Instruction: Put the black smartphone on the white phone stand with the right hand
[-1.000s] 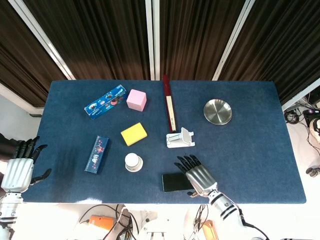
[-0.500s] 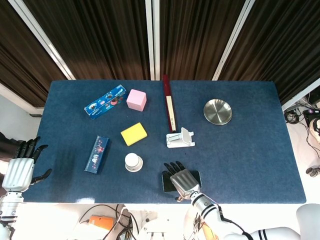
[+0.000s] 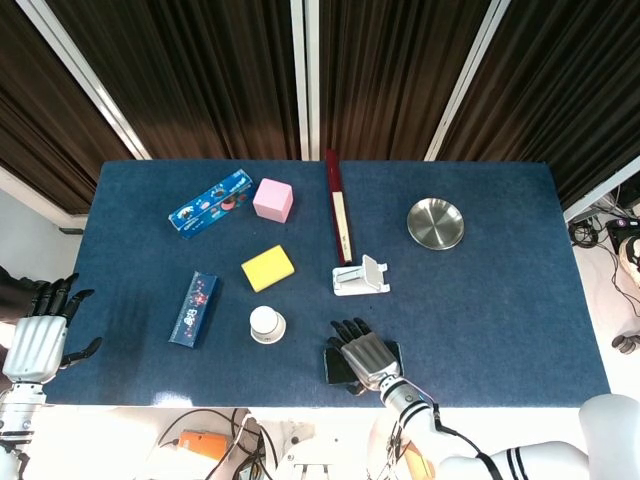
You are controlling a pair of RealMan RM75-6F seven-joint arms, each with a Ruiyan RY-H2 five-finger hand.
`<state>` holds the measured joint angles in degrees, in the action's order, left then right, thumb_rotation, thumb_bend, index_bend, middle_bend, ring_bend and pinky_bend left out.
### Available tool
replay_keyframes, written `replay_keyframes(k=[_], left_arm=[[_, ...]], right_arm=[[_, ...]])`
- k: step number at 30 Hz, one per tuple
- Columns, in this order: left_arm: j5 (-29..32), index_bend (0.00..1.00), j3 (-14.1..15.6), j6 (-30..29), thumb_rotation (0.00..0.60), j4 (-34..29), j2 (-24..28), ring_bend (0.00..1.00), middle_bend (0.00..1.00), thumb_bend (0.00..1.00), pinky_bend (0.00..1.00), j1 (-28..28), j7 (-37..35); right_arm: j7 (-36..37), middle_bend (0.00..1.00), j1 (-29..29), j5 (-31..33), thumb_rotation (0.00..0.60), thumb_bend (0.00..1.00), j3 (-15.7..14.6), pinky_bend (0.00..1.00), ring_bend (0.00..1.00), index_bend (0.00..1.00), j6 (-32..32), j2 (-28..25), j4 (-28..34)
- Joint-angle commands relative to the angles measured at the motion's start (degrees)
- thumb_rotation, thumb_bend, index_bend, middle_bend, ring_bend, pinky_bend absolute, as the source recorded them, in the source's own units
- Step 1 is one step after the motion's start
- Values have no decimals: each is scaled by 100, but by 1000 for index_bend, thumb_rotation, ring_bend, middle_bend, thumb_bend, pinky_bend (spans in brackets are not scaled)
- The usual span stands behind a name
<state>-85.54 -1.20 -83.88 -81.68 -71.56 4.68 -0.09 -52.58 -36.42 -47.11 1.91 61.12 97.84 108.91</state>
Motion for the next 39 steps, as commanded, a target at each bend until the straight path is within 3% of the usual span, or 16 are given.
replay_keyframes(k=[1,11,16,21,26,32,36,39], left_arm=[[-2,199,0,-3,600,6,-3,0,15,140,0,0,10],[17,199,1,-3,600,0,-10,0,15,140,0,-11,30],[25,199,11,-8,600,-25,-5,0,15,140,0,-27,38],[29,199,20,-2,600,-74,0,0,15,140,0,-34,59],[18,199,32,0,600,-123,-1,0,15,140,0,-38,87],[45,199,49,22,600,-165,7,0,15,140,0,-56,100],[47,199,51,29,600,-175,17,0,14,140,0,-58,99],[42,199,49,28,600,-183,34,0,15,140,0,-57,85]], right_arm=[[71,0,-45,35,600,415,-8,0,0,314,19,20,-62],[497,0,-109,-171,600,457,-80,0,0,449,21,11,-167],[1613,20,94,-1007,600,458,-92,0,0,546,-109,-108,-218],[2859,200,250,-1777,600,461,-74,0,12,597,-305,-246,-488],[3685,365,282,-2275,600,467,-77,1,173,620,-481,-247,-832],[4364,455,281,-2830,600,501,-114,223,361,645,-558,-215,-1244],[4509,463,261,-3113,600,505,-123,391,370,644,-518,-238,-1436],[4726,463,213,-3369,600,515,-108,408,370,642,-503,-348,-1487]])
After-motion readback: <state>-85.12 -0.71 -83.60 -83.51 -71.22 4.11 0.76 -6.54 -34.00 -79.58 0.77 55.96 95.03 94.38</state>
